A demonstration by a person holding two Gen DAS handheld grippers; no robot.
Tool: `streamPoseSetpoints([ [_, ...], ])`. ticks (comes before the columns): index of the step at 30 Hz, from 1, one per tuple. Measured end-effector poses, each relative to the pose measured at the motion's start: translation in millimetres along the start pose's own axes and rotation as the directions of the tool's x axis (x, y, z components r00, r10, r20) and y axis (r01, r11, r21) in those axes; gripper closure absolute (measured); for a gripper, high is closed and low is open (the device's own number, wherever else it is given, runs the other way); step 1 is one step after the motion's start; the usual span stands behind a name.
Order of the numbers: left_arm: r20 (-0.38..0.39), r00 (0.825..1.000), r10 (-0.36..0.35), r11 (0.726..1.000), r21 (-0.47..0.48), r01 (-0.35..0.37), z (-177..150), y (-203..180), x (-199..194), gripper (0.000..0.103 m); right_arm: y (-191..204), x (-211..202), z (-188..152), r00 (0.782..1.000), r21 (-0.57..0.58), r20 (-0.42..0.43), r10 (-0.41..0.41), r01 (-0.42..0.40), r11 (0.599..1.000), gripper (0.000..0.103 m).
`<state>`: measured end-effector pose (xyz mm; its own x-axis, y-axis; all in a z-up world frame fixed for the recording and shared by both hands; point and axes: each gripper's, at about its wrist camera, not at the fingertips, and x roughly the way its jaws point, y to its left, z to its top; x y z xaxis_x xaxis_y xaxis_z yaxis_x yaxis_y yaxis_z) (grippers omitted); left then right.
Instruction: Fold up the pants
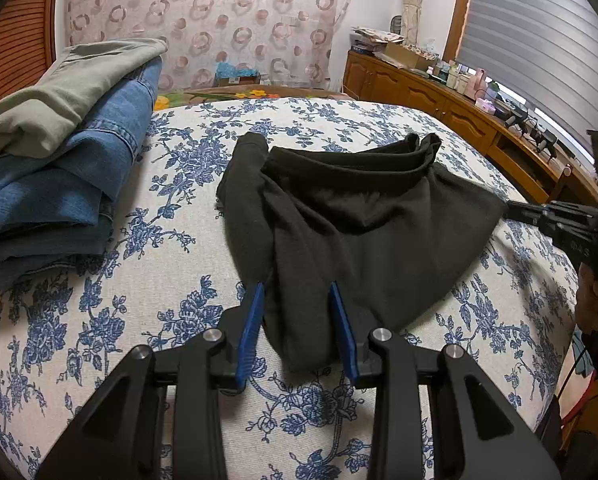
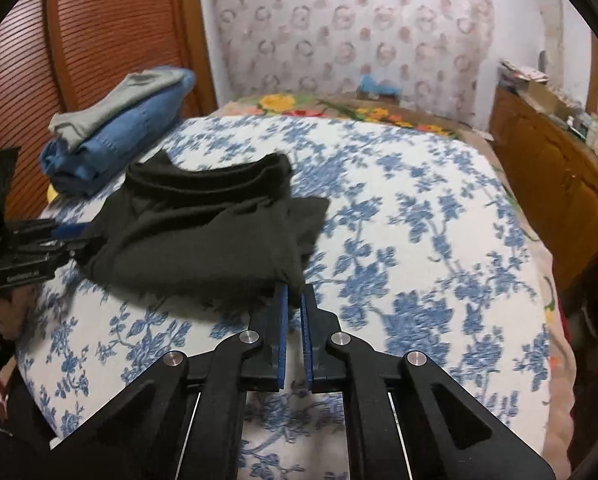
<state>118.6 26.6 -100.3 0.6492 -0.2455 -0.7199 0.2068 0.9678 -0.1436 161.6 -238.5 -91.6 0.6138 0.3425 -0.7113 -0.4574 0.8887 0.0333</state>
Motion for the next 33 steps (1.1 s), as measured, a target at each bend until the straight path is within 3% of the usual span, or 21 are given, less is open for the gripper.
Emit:
streamPoseSetpoints([
  [1, 0.000, 1.000, -0.001, 1.000, -0.002, 0.001, 0, 0, 0, 0.069, -2, 0, 0, 0.998, -0.007, 0.004, -0.067, 0.067, 0.998, 0.103],
  [2, 0.000, 1.000, -0.001, 1.000, -0.003, 0.001, -1, 1, 0, 0.069, -7, 1, -1, 0.996, 0.001, -0.003, -0.084, 0.084, 0.996, 0.103],
  [5, 0.000, 1.000, 0.002, 1.000, -0.001, -0.002, -1, 1, 0, 0.069, -24, 0, -1, 0.999, 0.080, -0.007, -0.038, 0.038, 0.996, 0.103],
  [10, 0.000, 1.000, 0.002, 1.000, -0.001, -0.002, -1, 1, 0, 0.069, -24, -8, 3, 0.999, 0.105, 0.034, 0.029, -0.032, 0.994, 0.103],
  [13, 0.000, 1.000, 0.001, 1.000, -0.001, -0.001, -1, 1, 0, 0.069, -15, -4, 7, 0.998, 0.100, 0.039, 0.049, -0.053, 0.994, 0.090],
  [15, 0.000, 1.000, -0.001, 1.000, -0.003, 0.001, -1, 2, 0, 0.069, -9, 0, 9, 0.997, 0.100, 0.032, 0.070, -0.073, 0.992, 0.070],
  [22, 0.000, 1.000, 0.001, 1.000, -0.001, -0.001, -1, 1, 0, 0.069, 1, 29, 14, 0.995, 0.081, -0.020, 0.101, -0.099, 0.992, 0.064],
  [33, 0.000, 1.000, 0.000, 1.000, -0.001, 0.000, -1, 1, 0, 0.069, 9, 41, 11, 0.997, 0.038, -0.067, 0.033, -0.031, 0.999, 0.054],
])
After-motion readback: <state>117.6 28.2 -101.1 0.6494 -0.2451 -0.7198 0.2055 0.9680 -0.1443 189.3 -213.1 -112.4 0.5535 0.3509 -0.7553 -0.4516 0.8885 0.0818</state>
